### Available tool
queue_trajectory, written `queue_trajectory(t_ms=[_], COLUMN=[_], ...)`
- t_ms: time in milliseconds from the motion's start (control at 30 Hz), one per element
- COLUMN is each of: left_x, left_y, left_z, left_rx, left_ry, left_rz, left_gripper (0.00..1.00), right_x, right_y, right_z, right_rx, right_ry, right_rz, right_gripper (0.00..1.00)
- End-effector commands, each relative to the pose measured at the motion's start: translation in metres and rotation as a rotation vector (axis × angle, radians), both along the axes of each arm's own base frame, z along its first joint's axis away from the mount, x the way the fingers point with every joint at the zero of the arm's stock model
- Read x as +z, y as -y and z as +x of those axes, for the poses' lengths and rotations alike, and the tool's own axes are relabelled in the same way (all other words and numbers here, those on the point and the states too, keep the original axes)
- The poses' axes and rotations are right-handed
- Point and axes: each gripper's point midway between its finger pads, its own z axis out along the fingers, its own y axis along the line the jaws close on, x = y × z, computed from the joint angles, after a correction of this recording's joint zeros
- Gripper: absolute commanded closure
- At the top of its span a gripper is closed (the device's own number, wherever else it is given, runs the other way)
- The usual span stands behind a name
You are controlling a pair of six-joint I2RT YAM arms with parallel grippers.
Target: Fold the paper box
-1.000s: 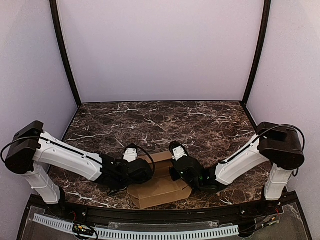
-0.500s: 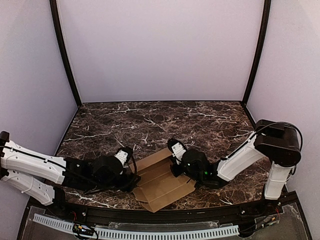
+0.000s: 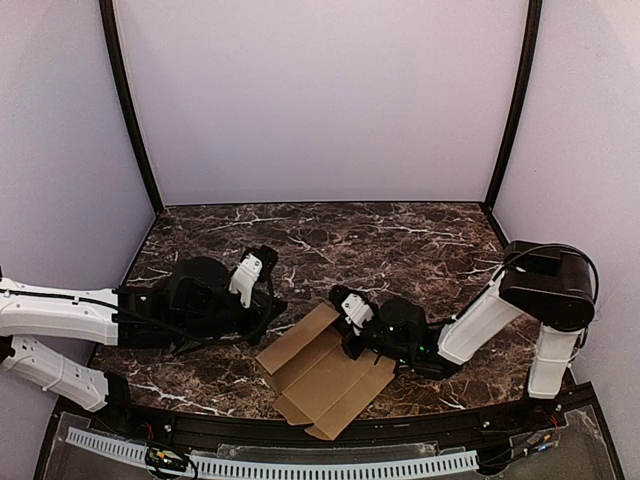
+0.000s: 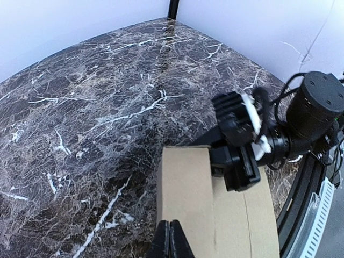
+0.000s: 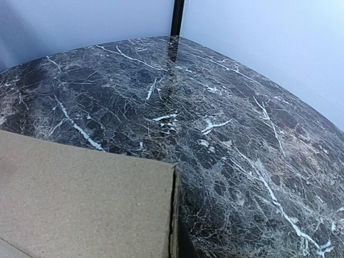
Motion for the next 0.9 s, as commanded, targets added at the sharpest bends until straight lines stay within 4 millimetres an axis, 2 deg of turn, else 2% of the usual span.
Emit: queue_trajectory(t_ms=[0, 33, 67, 100, 133, 267, 367, 633, 867], left_x=[0.010, 0.006, 0.012, 0.005, 0.009, -0.007, -0.009, -0.029, -0.055], left_y=[0.022, 0.026, 0.033, 0.037, 0.043, 0.060, 0.069, 0.073, 0.078], left_z=[0.012, 0.015, 0.016, 0.019, 0.021, 0.027, 0.026, 0.036, 0.039], left_rx=[-0.074, -0.078, -0.094, -0.097, -0.111, -0.137, -0.158, -0.118, -0.103], left_ry=[0.012, 0.008, 0.012, -0.001, -0.003, -0.053, -0.074, -0.100, -0.159], left_rz=[-0.080, -0.072, -0.093, -0.083, -0.105, -0.135, -0.174, -0.182, -0.184], left_gripper=[0.99, 0.99, 0.99, 0.99, 0.99, 0.99, 0.99, 0.99, 0.99], right_x=[0.005, 0.005, 0.005, 0.005, 0.005, 0.003, 0.001, -0.006, -0.012], right_y=[-0.007, -0.008, -0.009, -0.010, -0.010, -0.011, -0.013, -0.016, -0.018], right_z=[-0.009, -0.008, -0.009, -0.010, -0.010, -0.010, -0.009, -0.010, -0.012], right_rx=[0.070, 0.070, 0.071, 0.076, 0.079, 0.077, 0.076, 0.076, 0.081], right_ry=[0.015, 0.011, 0.007, 0.003, 0.002, 0.000, -0.004, -0.014, -0.024], right_rz=[0.051, 0.053, 0.059, 0.064, 0.069, 0.073, 0.070, 0.073, 0.069], right_gripper=[1.00, 1.00, 1.00, 1.00, 1.00, 1.00, 1.00, 1.00, 1.00])
